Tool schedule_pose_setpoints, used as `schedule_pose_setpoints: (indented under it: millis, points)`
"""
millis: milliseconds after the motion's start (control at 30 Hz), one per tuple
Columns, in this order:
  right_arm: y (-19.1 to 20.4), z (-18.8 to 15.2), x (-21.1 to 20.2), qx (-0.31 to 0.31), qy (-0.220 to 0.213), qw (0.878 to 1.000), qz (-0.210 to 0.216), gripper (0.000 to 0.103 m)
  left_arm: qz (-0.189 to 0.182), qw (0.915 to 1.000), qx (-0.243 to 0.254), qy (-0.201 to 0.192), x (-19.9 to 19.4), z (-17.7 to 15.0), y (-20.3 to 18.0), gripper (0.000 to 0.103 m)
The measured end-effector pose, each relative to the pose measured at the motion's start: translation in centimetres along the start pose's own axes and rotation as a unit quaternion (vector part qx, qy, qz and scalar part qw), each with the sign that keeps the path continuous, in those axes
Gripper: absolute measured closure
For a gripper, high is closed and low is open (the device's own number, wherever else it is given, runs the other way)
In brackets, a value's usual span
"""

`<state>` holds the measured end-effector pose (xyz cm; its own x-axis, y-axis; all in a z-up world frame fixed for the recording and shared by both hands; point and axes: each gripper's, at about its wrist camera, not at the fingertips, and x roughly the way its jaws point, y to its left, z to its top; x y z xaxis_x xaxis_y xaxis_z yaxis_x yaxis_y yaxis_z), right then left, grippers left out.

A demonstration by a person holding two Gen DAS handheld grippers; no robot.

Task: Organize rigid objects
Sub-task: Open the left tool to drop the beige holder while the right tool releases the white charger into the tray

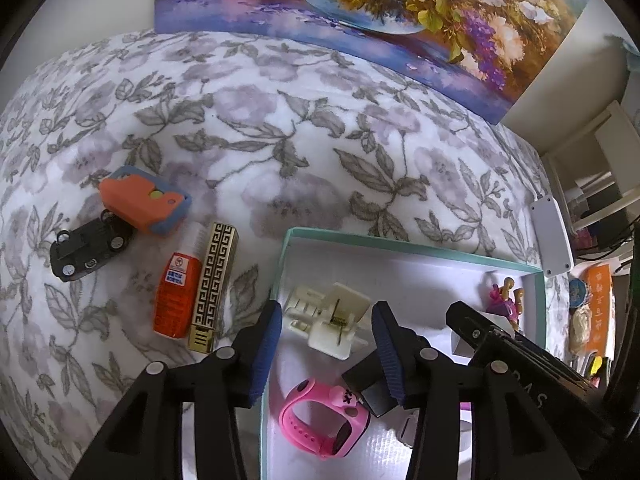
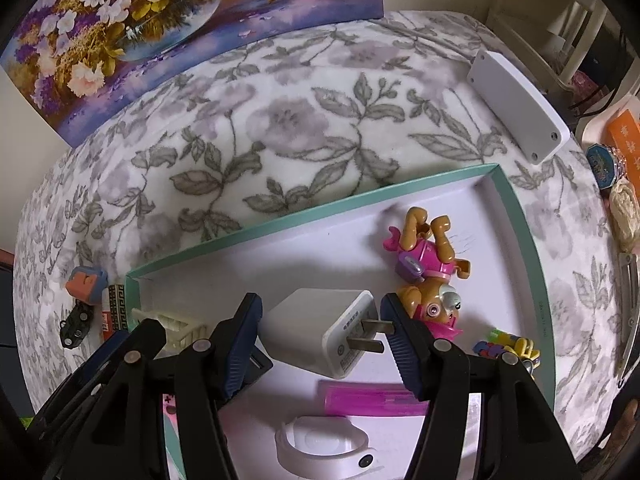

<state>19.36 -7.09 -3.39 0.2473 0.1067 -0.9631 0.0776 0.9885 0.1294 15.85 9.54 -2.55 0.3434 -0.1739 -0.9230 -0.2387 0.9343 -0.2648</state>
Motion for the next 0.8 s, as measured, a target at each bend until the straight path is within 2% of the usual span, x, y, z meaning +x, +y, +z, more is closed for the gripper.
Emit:
schedule_pose_setpoints:
  millis: [100, 233, 400, 533, 733, 767, 800]
  points:
    - [-0.1, 0.2, -0.6, 0.002, -0.008, 1.000, 0.002, 0.039, 0.008, 1.0000, 0.001, -0.006, -0.5, 0.2, 0.0, 0.039]
    - [0.0, 0.4, -1.7, 0.000, -0.023, 1.000, 0.000, 0.037, 0.000, 0.9999, -0.002, -0.010, -1.3, 0.4, 0.2, 0.036]
    - [0.0, 0.6, -3.1, 0.000, -0.041, 0.999, 0.004, 0.036, 0.002, 0.9997, -0.001, -0.023, -2.6, 0.8, 0.2, 0.027]
    - [0.5, 0.6, -4.3, -0.010, -0.056, 0.998, 0.005, 0.036, 0.000, 0.9994, -0.005, -0.034, -3.6, 1.1, 0.3, 0.026]
    - [1.2, 0.6, -5.7, -0.021, -0.076, 0.997, 0.006, 0.036, 0.017, 0.9986, -0.014, -0.047, -4.6, 1.5, 1.3, 0.025]
    - [1.3, 0.6, -5.8, -0.022, -0.078, 0.997, 0.006, 0.036, 0.019, 0.9985, -0.018, -0.049, -4.8, 1.6, 1.6, 0.023]
    - [1.4, 0.6, -5.8, -0.024, -0.079, 0.997, 0.004, 0.036, 0.022, 0.9983, -0.020, -0.050, -4.8, 1.6, 1.8, 0.016]
